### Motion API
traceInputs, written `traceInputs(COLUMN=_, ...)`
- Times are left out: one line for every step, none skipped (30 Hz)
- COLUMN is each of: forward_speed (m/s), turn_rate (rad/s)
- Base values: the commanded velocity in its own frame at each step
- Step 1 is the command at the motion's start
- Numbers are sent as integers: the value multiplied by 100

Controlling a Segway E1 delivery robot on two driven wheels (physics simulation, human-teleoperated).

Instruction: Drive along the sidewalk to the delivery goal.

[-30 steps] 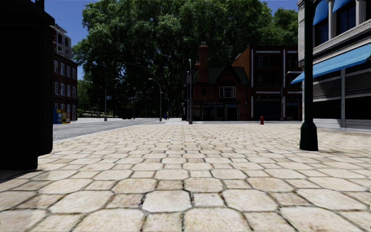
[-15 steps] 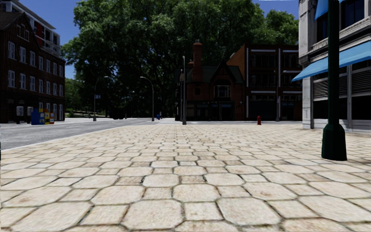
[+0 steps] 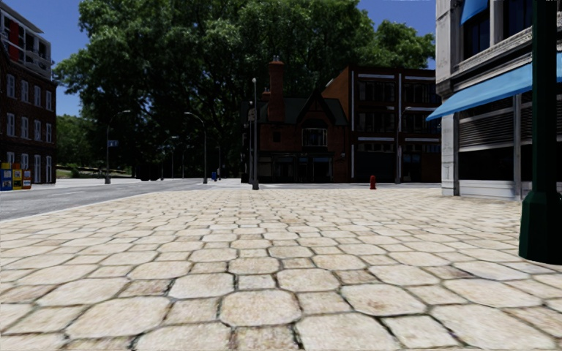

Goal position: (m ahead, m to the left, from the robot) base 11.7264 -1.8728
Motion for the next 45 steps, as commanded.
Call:
traceInputs(forward_speed=200, turn_rate=-29)
traceInputs(forward_speed=200, turn_rate=-29)
traceInputs(forward_speed=200, turn_rate=-29)
traceInputs(forward_speed=200, turn_rate=-29)
traceInputs(forward_speed=200, turn_rate=-29)
traceInputs(forward_speed=200, turn_rate=-29)
traceInputs(forward_speed=200, turn_rate=-29)
traceInputs(forward_speed=200, turn_rate=-29)
traceInputs(forward_speed=200, turn_rate=-29)
traceInputs(forward_speed=200, turn_rate=-29)
traceInputs(forward_speed=200, turn_rate=-29)
traceInputs(forward_speed=200, turn_rate=-29)
traceInputs(forward_speed=200, turn_rate=-29)
traceInputs(forward_speed=200, turn_rate=-29)
traceInputs(forward_speed=200, turn_rate=-29)
traceInputs(forward_speed=200, turn_rate=-29)
traceInputs(forward_speed=200, turn_rate=-29)
traceInputs(forward_speed=200, turn_rate=-29)
traceInputs(forward_speed=200, turn_rate=-29)
traceInputs(forward_speed=200, turn_rate=-29)
traceInputs(forward_speed=200, turn_rate=-29)
traceInputs(forward_speed=200, turn_rate=-29)
traceInputs(forward_speed=200, turn_rate=-29)
traceInputs(forward_speed=200, turn_rate=-29)
traceInputs(forward_speed=200, turn_rate=-29)
traceInputs(forward_speed=200, turn_rate=-29)
traceInputs(forward_speed=200, turn_rate=-29)
traceInputs(forward_speed=200, turn_rate=-29)
traceInputs(forward_speed=200, turn_rate=-29)
traceInputs(forward_speed=200, turn_rate=-29)
traceInputs(forward_speed=200, turn_rate=-29)
traceInputs(forward_speed=200, turn_rate=-29)
traceInputs(forward_speed=200, turn_rate=-29)
traceInputs(forward_speed=200, turn_rate=-29)
traceInputs(forward_speed=200, turn_rate=-29)
traceInputs(forward_speed=200, turn_rate=-29)
traceInputs(forward_speed=200, turn_rate=-29)
traceInputs(forward_speed=200, turn_rate=-29)
traceInputs(forward_speed=200, turn_rate=-19)
traceInputs(forward_speed=200, turn_rate=0)
traceInputs(forward_speed=200, turn_rate=0)
traceInputs(forward_speed=200, turn_rate=0)
traceInputs(forward_speed=200, turn_rate=0)
traceInputs(forward_speed=200, turn_rate=0)
traceInputs(forward_speed=200, turn_rate=0)
